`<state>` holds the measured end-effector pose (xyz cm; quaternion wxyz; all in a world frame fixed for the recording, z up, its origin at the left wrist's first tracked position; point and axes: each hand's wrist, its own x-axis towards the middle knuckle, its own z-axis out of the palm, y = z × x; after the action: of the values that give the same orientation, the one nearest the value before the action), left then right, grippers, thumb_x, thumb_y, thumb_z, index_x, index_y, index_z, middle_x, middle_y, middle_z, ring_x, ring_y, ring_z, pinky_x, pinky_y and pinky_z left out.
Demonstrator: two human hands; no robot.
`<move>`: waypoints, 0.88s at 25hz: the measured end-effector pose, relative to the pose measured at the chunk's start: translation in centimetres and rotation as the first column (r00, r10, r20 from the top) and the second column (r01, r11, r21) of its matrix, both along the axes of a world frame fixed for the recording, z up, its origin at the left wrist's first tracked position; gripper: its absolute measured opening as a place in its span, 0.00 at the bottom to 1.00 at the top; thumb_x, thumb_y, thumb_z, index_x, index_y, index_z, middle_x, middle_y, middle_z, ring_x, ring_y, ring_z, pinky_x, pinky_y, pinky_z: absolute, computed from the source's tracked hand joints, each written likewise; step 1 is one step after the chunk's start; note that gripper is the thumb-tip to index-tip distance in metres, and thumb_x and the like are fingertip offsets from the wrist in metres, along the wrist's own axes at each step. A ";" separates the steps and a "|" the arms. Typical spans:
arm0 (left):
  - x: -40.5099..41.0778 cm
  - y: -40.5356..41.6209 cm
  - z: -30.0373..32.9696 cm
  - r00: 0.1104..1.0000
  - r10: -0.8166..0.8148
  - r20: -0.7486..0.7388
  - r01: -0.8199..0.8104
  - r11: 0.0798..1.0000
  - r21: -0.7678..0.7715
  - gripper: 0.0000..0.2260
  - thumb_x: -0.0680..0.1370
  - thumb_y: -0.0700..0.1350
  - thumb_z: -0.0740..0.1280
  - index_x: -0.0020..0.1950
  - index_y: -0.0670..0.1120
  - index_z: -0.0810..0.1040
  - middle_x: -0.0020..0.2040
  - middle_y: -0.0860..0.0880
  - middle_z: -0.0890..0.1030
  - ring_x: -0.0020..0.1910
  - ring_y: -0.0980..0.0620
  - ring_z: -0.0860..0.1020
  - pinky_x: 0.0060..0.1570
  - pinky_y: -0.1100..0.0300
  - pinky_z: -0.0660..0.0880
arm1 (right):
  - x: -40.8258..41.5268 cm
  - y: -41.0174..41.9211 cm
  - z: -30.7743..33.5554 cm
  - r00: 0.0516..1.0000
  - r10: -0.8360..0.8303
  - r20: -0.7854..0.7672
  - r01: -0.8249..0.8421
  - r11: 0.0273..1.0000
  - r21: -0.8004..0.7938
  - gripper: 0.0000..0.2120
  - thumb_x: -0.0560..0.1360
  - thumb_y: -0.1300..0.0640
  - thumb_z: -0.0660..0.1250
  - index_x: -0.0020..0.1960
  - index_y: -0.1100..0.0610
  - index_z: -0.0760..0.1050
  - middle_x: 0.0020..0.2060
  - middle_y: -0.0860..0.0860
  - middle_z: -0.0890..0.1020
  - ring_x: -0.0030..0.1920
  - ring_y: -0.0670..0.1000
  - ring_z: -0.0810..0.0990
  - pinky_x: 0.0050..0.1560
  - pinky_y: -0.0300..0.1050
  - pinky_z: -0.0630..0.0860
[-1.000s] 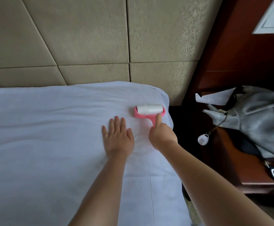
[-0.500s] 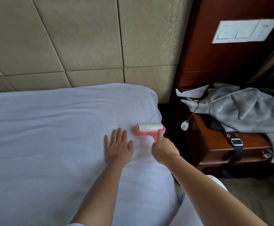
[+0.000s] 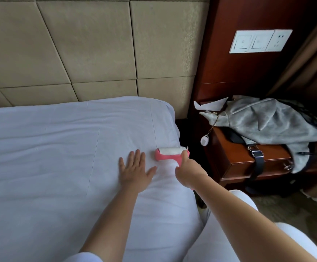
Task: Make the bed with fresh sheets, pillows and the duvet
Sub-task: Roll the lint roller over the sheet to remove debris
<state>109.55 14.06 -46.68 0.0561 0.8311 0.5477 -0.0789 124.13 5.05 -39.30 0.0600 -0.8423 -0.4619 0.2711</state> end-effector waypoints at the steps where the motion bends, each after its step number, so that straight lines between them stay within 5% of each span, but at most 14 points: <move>1: 0.0 0.1 -0.1 1.000 -0.002 0.006 0.002 1.000 0.006 0.34 0.78 0.67 0.41 0.79 0.50 0.41 0.78 0.52 0.40 0.77 0.53 0.39 0.73 0.43 0.38 | 0.1 0.4 0.0 1.000 -0.005 0.002 0.005 1.000 0.002 0.28 0.79 0.61 0.54 0.75 0.58 0.45 0.34 0.52 0.69 0.31 0.49 0.69 0.27 0.43 0.64; 11: 2.7 5.7 -1.1 0.990 0.129 0.064 -0.135 0.985 0.105 0.24 0.83 0.53 0.41 0.79 0.50 0.43 0.79 0.54 0.42 0.77 0.55 0.42 0.73 0.43 0.42 | 2.6 7.8 -0.8 1.000 0.000 0.026 -0.001 0.999 0.036 0.29 0.78 0.63 0.53 0.75 0.58 0.43 0.35 0.52 0.68 0.37 0.54 0.73 0.38 0.47 0.71; 22: 6.7 16.5 -2.0 0.980 0.183 0.077 -0.193 0.968 0.163 0.25 0.82 0.53 0.41 0.79 0.49 0.44 0.79 0.54 0.43 0.77 0.55 0.43 0.74 0.44 0.43 | 6.6 20.4 -1.8 0.998 0.039 -0.057 -0.032 0.992 0.123 0.33 0.75 0.66 0.53 0.76 0.56 0.43 0.34 0.52 0.69 0.31 0.51 0.70 0.28 0.43 0.66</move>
<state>116.30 30.59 -48.71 0.0093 0.7791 0.6268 -0.0009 130.78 25.45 -41.05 0.1202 -0.8204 -0.4904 0.2685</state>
